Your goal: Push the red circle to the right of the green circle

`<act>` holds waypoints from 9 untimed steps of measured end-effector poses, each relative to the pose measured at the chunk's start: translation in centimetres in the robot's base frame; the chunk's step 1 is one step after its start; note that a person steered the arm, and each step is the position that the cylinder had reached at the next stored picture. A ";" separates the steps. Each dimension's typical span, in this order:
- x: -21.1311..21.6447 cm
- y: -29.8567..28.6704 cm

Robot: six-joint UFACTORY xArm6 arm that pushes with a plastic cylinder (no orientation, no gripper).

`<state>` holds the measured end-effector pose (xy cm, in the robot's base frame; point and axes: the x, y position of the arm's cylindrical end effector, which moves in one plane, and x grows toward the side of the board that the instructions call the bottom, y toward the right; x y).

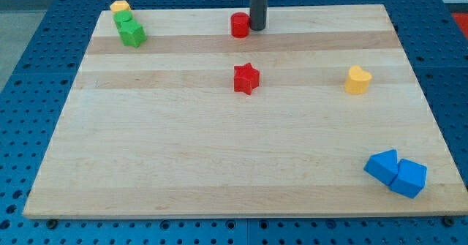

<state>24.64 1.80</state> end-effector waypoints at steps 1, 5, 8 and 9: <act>0.0 -1.7; 2.5 -5.8; 2.6 -11.2; 2.4 -12.5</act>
<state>27.05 -10.75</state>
